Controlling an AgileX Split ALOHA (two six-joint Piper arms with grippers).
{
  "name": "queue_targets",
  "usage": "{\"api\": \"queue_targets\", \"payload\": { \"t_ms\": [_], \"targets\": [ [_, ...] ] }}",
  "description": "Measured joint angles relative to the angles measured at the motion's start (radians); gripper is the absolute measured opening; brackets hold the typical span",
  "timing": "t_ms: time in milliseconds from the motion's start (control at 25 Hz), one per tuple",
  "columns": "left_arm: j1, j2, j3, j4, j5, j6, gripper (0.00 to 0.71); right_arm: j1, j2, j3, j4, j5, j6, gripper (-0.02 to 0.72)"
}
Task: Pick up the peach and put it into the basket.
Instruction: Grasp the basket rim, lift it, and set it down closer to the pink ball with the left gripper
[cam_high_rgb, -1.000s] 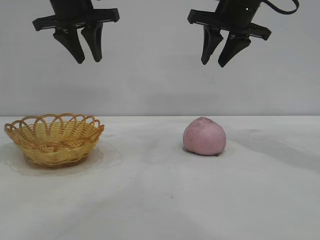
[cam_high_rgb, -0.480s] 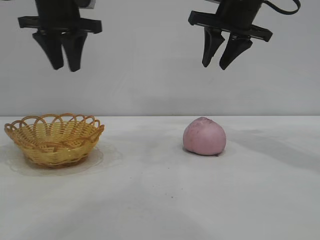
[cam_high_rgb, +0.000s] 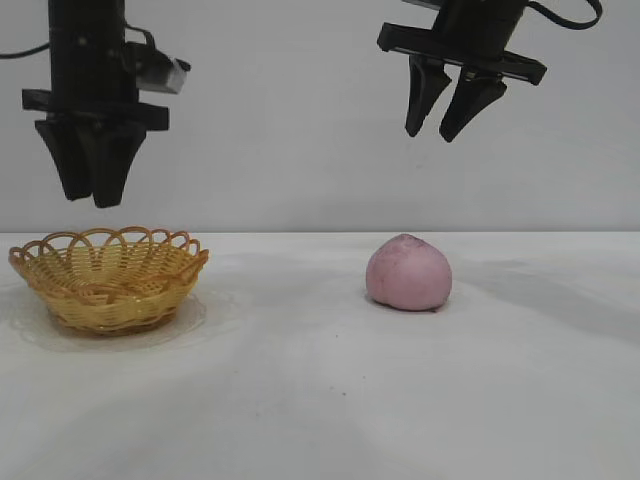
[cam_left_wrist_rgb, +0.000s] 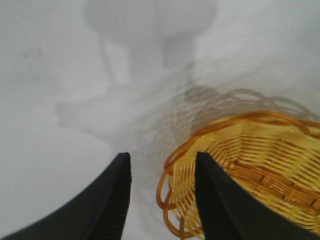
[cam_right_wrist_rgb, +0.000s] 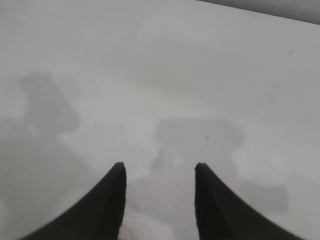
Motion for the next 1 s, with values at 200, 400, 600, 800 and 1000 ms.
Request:
{"api": "queue_targets", "payload": {
  "t_ms": [200,400,600,800,1000],
  "targets": [
    [0.009,0.02,0.002,-0.078,0.037,0.012,0.067,0.0,0.0,0.0,0.0,0.0,-0.005,0.295],
    [0.028,-0.001,0.035,-0.158,0.024,-0.098,0.071,0.0,0.0,0.0,-0.008,0.011,-0.009,0.295],
    [0.039,-0.098,0.225,-0.343,-0.117,-0.123,0.0,0.0,0.0,0.0,-0.012,0.013,-0.009,0.295],
    [0.035,-0.19,0.424,-0.474,-0.293,-0.114,0.0,0.0,0.0,0.0,-0.009,0.013,-0.009,0.295],
    [0.035,-0.213,0.515,-0.518,-0.372,-0.116,0.0,0.0,0.0,0.0,-0.008,0.013,-0.009,0.295]
  ]
}}
